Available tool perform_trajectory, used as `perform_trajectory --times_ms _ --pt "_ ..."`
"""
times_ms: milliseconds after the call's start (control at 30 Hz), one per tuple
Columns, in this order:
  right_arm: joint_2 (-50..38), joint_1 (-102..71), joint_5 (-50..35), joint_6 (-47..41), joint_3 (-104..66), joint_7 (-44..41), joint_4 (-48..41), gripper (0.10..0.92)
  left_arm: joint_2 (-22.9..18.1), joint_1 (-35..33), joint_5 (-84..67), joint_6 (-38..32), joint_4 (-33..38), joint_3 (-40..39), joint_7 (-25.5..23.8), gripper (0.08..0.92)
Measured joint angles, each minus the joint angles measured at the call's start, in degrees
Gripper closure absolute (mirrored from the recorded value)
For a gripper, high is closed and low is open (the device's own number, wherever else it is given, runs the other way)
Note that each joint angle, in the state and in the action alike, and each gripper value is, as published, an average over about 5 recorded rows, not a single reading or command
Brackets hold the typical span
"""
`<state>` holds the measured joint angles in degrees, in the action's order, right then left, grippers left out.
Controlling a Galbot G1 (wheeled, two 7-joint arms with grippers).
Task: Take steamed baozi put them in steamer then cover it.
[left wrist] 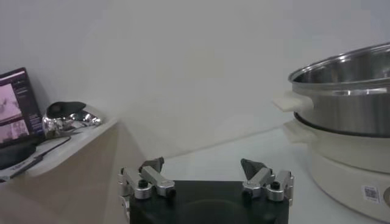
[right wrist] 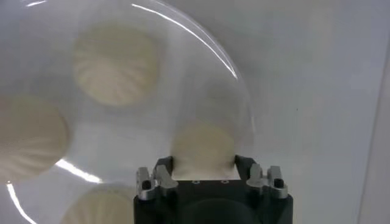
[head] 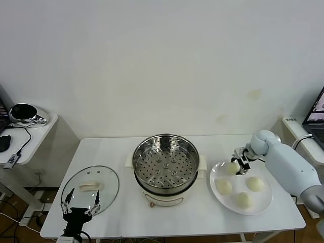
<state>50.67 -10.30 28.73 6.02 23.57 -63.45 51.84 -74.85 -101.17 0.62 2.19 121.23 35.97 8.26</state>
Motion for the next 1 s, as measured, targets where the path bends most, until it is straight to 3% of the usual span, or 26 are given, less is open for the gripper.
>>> perform_trajectory --times_ms 333,700,1000 --pt "-2.55 2.40 -3.51 -0.96 2.49 -0.94 4.08 0.434 -0.05 -0.26 0.08 -0.18 0.49 0.02 0.00 0.177" --pt "-8.29 18.01 -16.19 -2.18 13.42 -4.77 12.95 0.432 0.53 0.10 -0.79 -0.30 0.46 -0.48 -0.14 0.177" --pt "-4.78 33.42 -26.07 -0.57 24.27 -4.51 16.15 0.425 1.35 0.45 -1.94 -0.98 0.05 0.04 -0.10 0.177"
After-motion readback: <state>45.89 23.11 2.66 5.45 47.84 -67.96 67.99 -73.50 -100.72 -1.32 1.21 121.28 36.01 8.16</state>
